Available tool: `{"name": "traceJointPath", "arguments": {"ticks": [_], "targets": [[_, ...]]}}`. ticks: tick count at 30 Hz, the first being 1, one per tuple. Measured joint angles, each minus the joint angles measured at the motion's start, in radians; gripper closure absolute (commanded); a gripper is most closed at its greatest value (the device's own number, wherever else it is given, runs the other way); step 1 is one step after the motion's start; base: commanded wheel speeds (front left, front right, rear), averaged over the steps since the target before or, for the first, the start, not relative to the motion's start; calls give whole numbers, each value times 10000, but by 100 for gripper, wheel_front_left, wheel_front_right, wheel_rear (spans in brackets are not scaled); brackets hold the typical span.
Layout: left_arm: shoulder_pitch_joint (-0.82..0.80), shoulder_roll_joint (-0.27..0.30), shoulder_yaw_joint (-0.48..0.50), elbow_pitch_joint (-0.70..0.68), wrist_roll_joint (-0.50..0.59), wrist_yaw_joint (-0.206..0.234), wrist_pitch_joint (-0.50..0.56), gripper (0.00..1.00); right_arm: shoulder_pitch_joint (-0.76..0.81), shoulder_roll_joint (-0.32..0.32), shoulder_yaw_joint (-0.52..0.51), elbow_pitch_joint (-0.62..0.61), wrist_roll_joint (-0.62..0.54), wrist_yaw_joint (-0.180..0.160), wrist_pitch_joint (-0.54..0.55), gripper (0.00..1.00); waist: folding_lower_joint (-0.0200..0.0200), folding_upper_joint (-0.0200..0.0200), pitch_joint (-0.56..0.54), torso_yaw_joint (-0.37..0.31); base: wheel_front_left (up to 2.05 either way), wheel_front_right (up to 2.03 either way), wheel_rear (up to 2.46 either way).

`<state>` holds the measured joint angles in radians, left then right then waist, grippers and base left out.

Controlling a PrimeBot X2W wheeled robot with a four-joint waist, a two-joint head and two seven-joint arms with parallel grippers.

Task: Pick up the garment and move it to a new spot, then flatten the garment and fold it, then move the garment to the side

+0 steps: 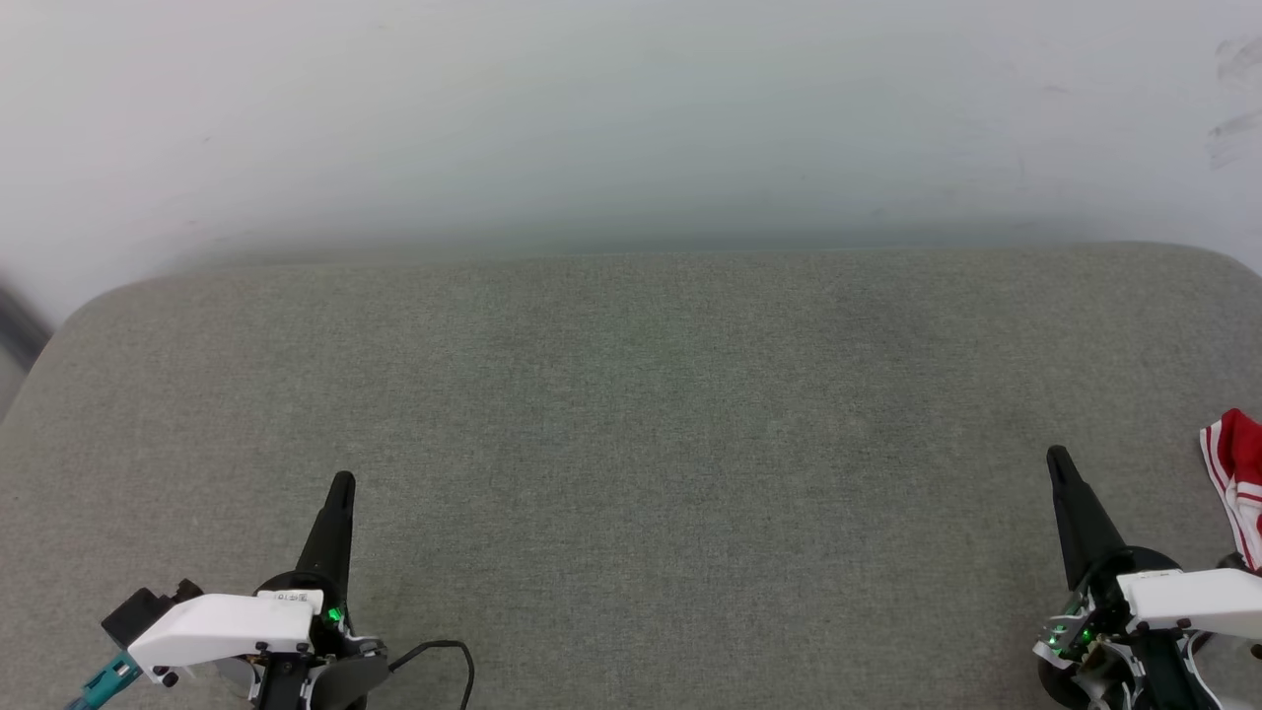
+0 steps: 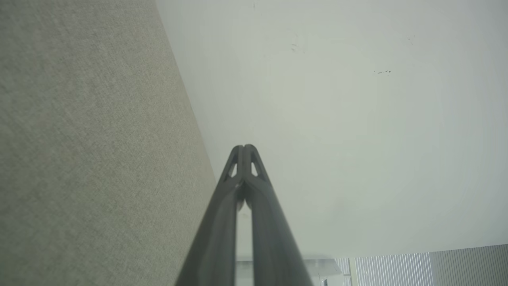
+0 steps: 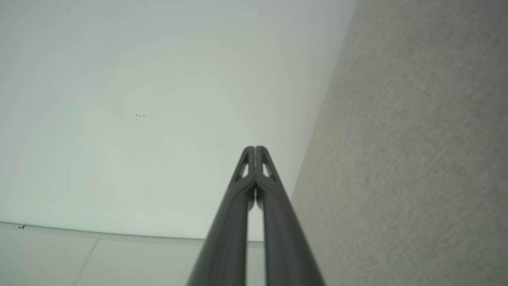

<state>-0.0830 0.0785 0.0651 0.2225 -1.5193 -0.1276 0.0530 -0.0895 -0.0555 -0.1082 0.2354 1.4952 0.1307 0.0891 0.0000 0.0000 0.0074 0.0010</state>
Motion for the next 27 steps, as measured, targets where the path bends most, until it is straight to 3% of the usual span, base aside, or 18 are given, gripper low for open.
{"name": "traceJointPath", "arguments": {"ticks": [17, 27], "targets": [[-191, -19, 128, 213, -1177, -6, 326, 100, -138, 27, -58, 92, 1120, 2, 251, 100, 0, 0, -43, -10, 0, 0, 0], [-197, -48, 171, 221, -1202, -13, 366, 100, -141, 31, -59, 96, 1156, 0, 259, 100, 0, 0, -43, -10, 0, 0, 0]]}}
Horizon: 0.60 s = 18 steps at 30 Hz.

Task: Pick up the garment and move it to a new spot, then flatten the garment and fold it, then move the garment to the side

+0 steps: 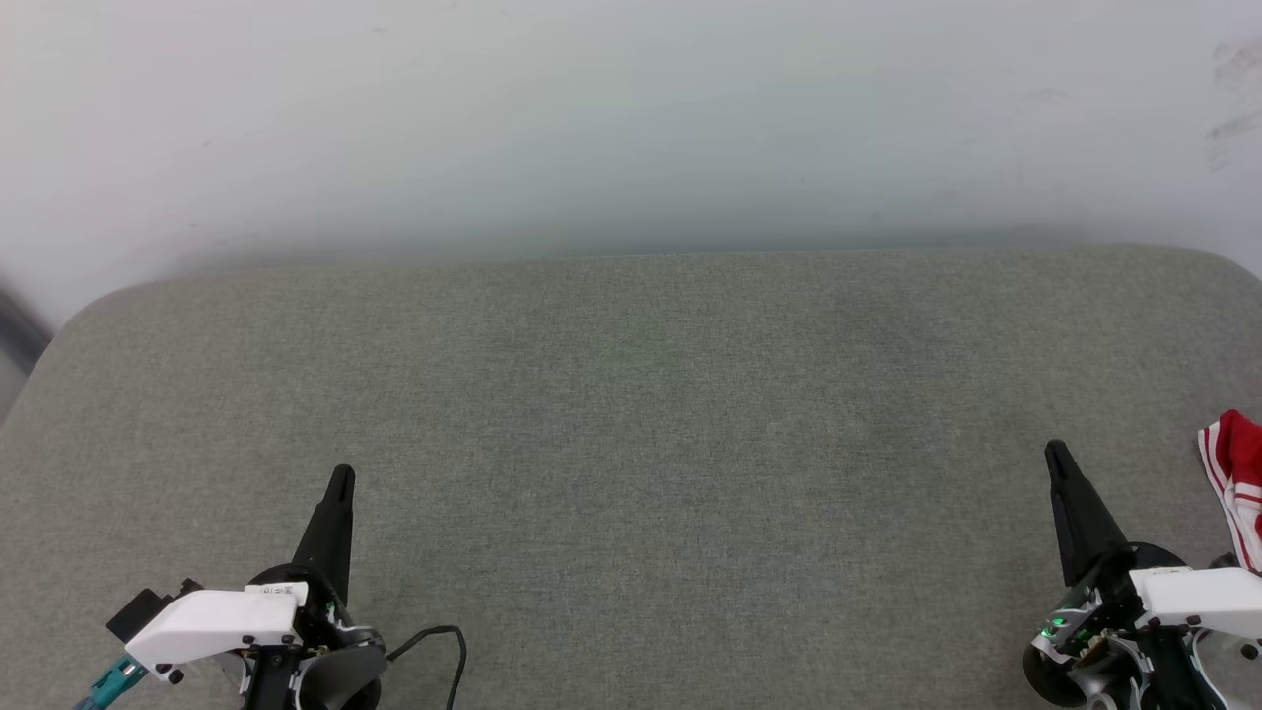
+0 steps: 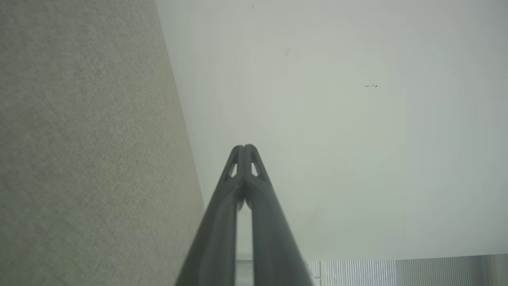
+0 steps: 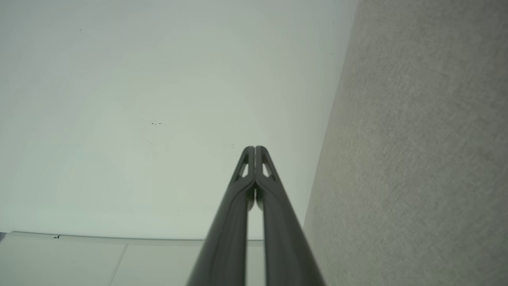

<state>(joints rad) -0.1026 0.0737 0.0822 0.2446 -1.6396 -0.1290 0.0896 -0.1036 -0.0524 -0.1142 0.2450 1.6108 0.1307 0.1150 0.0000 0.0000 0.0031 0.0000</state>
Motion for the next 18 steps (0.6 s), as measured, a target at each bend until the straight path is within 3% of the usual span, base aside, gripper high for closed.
{"name": "traceJointPath", "arguments": {"ticks": [18], "targets": [[-2, -59, 69, 4, 69, -2, 44, 100, 0, 0, 0, 2, 0, 0, 0, 100, 0, 0, 0, 0, 0, 0, 0]]}}
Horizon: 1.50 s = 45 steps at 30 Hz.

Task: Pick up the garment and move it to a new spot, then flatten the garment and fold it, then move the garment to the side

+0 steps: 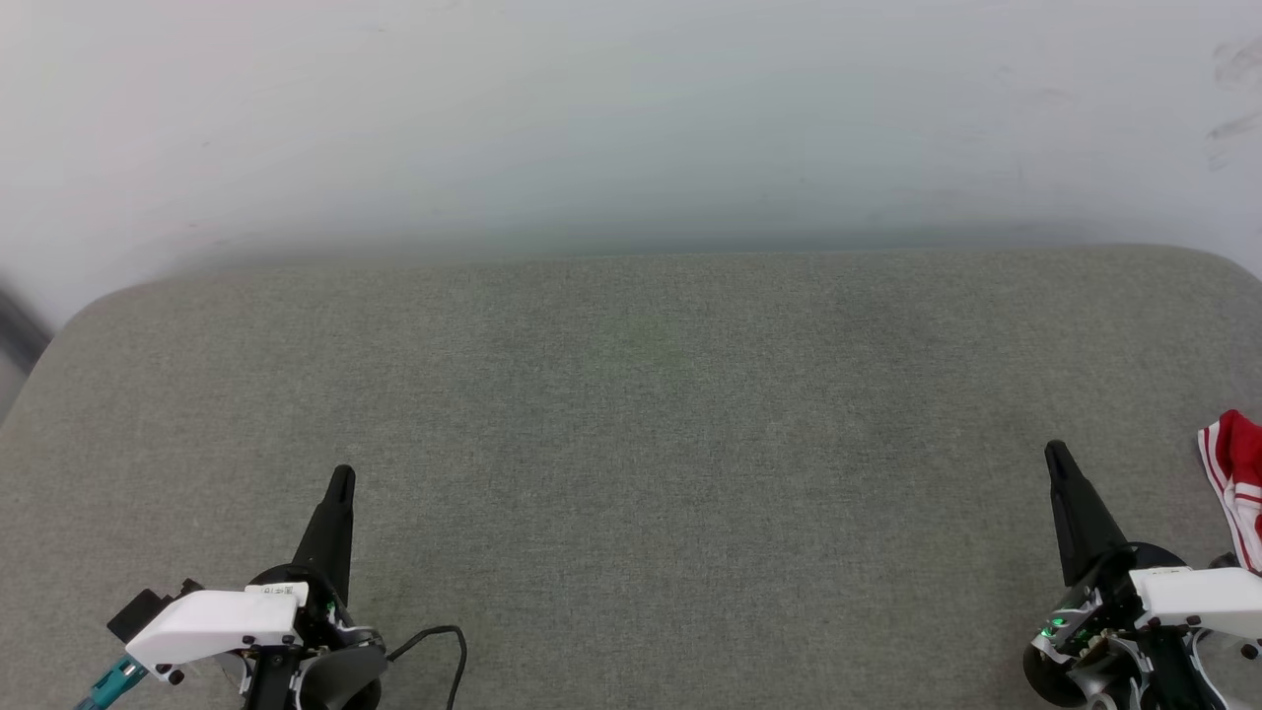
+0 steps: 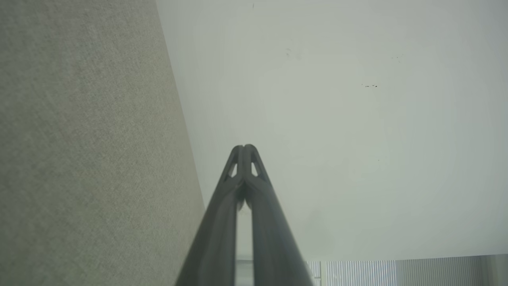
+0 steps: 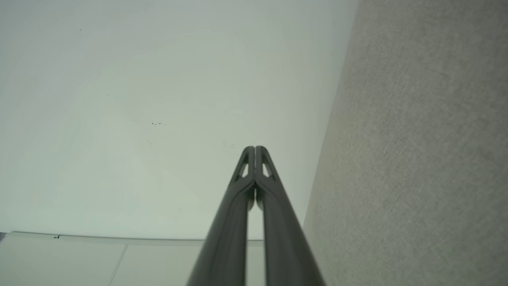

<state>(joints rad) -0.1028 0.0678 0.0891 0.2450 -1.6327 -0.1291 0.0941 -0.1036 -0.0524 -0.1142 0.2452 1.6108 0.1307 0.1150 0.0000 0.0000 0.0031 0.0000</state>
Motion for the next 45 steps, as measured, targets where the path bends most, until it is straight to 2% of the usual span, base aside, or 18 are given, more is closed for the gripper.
{"name": "traceJointPath", "arguments": {"ticks": [45], "targets": [[-3, -73, 113, 4, 88, 0, 90, 100, 0, 2, 0, 0, 0, 0, 0, 100, 0, 0, 0, 0, 0, 0, 0]]}}
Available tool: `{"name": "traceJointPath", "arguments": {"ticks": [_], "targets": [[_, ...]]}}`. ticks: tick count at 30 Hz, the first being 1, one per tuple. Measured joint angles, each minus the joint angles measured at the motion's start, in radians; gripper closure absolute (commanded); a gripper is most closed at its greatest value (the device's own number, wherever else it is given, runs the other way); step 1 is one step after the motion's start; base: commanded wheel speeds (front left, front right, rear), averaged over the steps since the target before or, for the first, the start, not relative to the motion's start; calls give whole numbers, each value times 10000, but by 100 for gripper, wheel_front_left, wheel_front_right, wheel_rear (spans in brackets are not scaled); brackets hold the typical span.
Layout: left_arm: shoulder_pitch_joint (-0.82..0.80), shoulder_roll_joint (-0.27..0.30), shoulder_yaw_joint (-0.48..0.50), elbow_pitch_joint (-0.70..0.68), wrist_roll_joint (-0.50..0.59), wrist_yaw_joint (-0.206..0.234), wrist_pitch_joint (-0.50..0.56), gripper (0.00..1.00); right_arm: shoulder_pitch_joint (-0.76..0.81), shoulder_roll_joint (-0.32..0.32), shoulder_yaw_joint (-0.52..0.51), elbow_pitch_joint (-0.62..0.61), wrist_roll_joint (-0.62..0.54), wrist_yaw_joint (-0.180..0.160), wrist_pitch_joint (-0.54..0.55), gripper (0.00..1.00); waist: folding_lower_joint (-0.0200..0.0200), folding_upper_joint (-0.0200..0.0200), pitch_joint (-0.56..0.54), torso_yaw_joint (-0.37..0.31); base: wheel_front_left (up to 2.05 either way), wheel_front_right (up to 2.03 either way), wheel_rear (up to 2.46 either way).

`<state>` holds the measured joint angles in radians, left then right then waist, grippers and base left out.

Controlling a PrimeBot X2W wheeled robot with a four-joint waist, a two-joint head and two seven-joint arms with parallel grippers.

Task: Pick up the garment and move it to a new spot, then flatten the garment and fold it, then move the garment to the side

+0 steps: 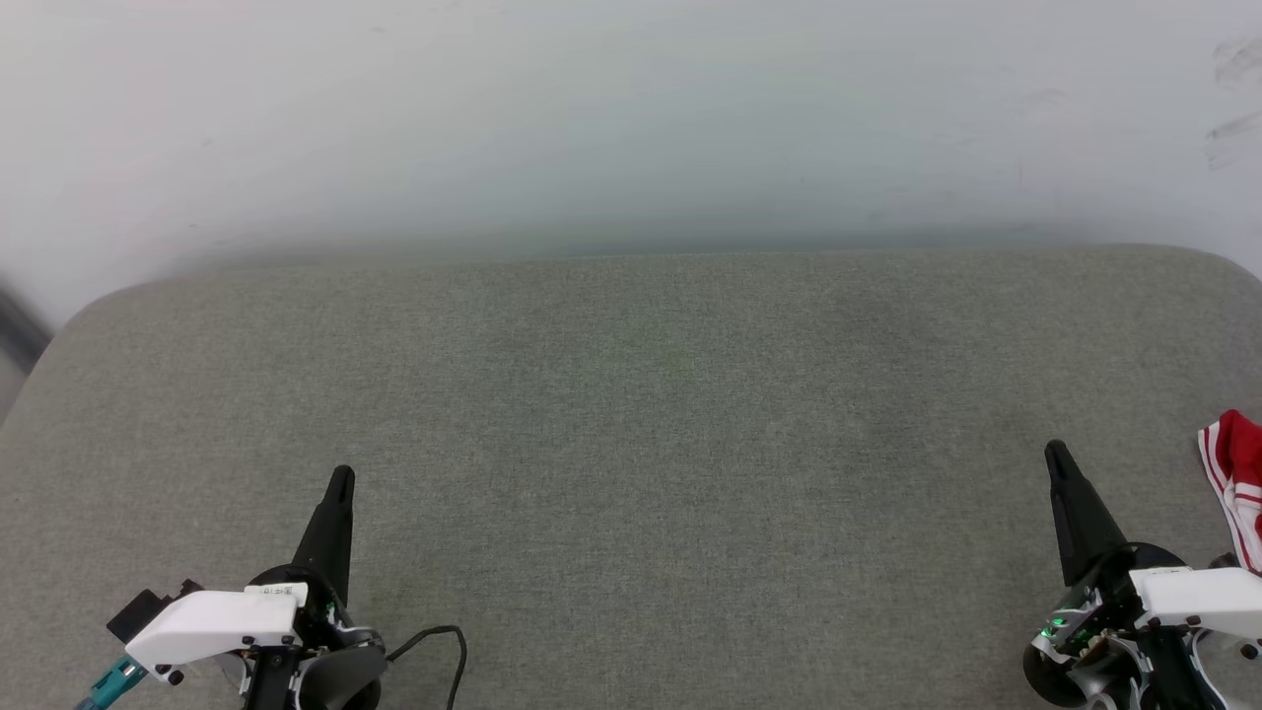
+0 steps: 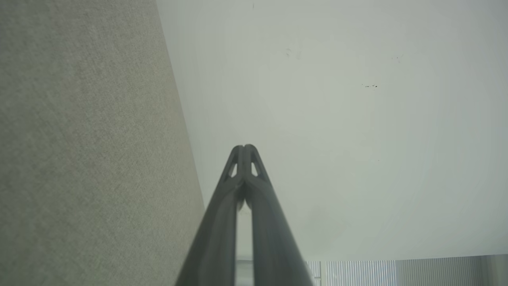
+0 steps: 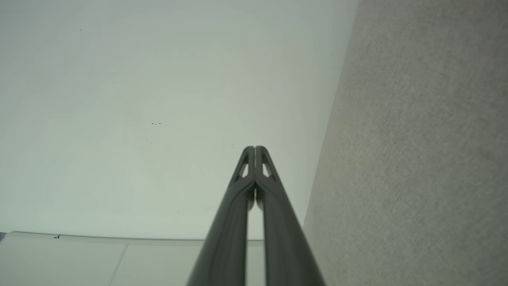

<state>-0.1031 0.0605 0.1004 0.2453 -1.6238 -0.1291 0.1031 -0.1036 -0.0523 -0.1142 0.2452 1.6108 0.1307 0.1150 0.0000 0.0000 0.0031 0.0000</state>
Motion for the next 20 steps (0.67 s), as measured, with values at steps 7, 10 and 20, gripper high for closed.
{"name": "traceJointPath", "arguments": {"ticks": [7, 10, 20], "targets": [[0, -8, 10, 0, 4, 0, 8, 100, 0, 0, 0, 0, 2, 0, 0, 100, 0, 0, 0, 0, 0, 0, 0], [0, -12, 13, 0, 6, 0, 10, 100, 0, 0, 0, 0, 2, 0, 0, 100, 0, 0, 0, 0, 0, 0, 0], [-1, -25, 27, 2, 15, 0, 13, 100, 0, 0, 0, 0, 2, 0, 0, 100, 0, 0, 0, 0, 0, 0, 0]]}}
